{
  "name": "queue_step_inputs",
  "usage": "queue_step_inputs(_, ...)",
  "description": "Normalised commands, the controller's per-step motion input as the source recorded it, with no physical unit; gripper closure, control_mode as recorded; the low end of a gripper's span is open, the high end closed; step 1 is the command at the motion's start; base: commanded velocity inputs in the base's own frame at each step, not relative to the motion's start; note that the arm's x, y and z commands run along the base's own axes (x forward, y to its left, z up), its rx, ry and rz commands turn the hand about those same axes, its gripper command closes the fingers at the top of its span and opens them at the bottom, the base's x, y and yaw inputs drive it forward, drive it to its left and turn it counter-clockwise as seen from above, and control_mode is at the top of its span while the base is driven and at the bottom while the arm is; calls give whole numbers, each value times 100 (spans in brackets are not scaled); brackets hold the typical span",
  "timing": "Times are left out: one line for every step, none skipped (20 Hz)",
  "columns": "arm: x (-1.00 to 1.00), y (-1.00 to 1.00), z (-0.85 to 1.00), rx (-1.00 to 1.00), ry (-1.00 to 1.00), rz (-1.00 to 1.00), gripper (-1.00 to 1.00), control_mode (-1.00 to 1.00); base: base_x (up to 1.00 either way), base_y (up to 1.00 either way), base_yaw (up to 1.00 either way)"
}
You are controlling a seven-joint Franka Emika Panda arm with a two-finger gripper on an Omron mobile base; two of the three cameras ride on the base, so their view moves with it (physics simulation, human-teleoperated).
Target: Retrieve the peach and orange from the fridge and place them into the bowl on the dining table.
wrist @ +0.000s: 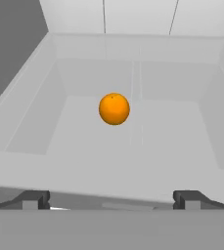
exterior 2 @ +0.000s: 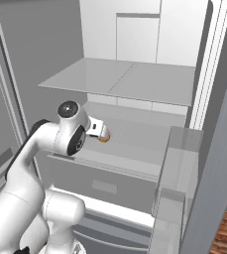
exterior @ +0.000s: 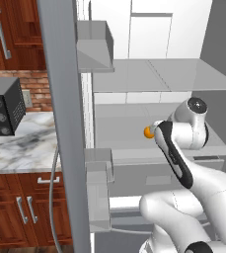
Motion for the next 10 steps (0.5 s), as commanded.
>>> queue_step_inputs(16,-6,-17,0,0,0,-100,-100,0,0,0)
queue_step_inputs(16,0,-17,0,0,0,-100,-100,0,0,0)
queue_step_inputs(17,0,-16,0,0,0,-100,-100,0,0,0)
queue_step_inputs(21,0,-18,0,0,0,-100,-100,0,0,0)
queue_step_inputs(24,0,-19,0,0,0,-100,-100,0,0,0)
queue_step_inputs(26,0,-21,0,0,0,-100,-100,0,0,0)
queue_step_inputs(26,0,-21,0,0,0,-100,-100,0,0,0)
queue_step_inputs(26,0,-21,0,0,0,-100,-100,0,0,0)
queue_step_inputs(27,0,-22,0,0,0,-100,-100,0,0,0)
queue_step_inputs(27,0,-21,0,0,0,-100,-100,0,0,0)
